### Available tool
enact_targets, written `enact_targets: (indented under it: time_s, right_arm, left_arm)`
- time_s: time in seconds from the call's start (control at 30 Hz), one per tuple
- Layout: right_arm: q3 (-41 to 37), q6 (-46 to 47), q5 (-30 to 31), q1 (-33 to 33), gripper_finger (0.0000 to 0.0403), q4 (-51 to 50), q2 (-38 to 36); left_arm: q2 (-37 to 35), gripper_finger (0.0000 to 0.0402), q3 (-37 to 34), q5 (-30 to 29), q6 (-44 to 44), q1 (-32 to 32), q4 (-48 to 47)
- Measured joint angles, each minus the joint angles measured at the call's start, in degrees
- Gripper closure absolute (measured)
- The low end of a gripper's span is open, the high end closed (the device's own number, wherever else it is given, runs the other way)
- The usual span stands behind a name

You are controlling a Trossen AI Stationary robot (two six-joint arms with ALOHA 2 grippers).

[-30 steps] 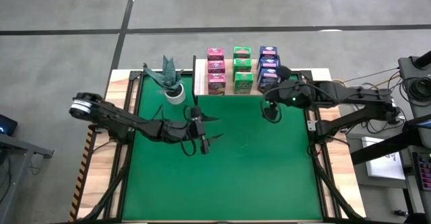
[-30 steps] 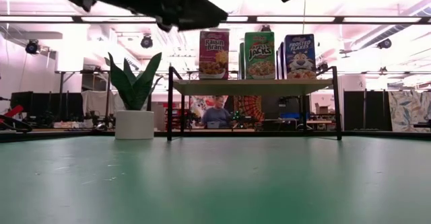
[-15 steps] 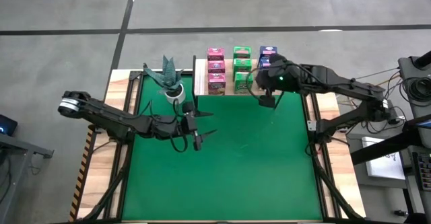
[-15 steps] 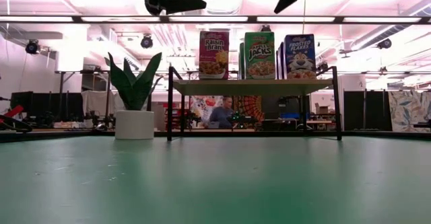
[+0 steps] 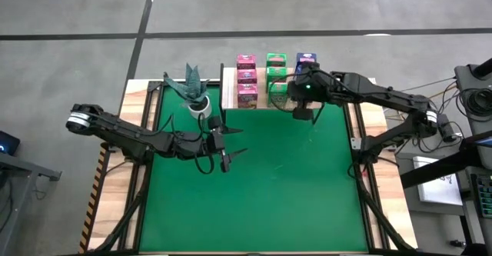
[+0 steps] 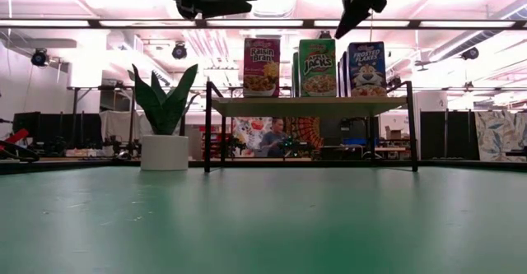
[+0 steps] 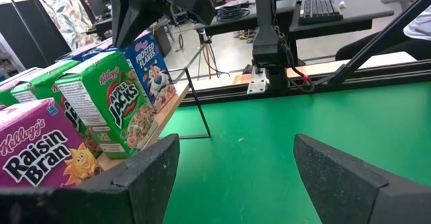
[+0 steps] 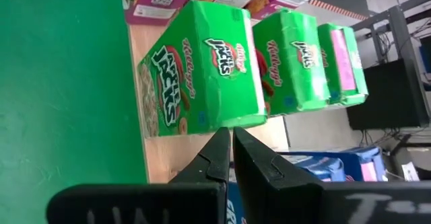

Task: Stack cereal on shelf
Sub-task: Put the green cereal box aligned with the other green cereal boxes on the shelf

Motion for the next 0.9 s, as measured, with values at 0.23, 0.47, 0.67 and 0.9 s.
enact_targets:
  time_s: [0.23, 0.47, 0.67, 0.9]
  right_arm:
    - [-0.02, -0.63, 1.37, -0.96, 0.0394, 0.33, 1.6]
    - [-0.02, -1.12, 1.87, -1.07, 0.0394, 0.47, 1.78]
    - [-0.02, -0.76, 1.41, -1.04, 0.0394, 0.47, 1.78]
    - [-0.02, -0.27, 1.41, -0.92, 0.0394, 0.44, 1.8]
  left_arm:
    - [0.0, 0.0127, 0.0, 0.0, -0.42, 0.0, -0.86]
    - [0.0, 0.0127, 0.0, -0.02, -0.44, 0.0, -0.86]
    - [0.0, 0.0127, 0.0, -0.02, -0.44, 0.0, -0.84]
    - [0.0, 0.0127, 0.0, -0.02, -0.44, 0.0, -0.84]
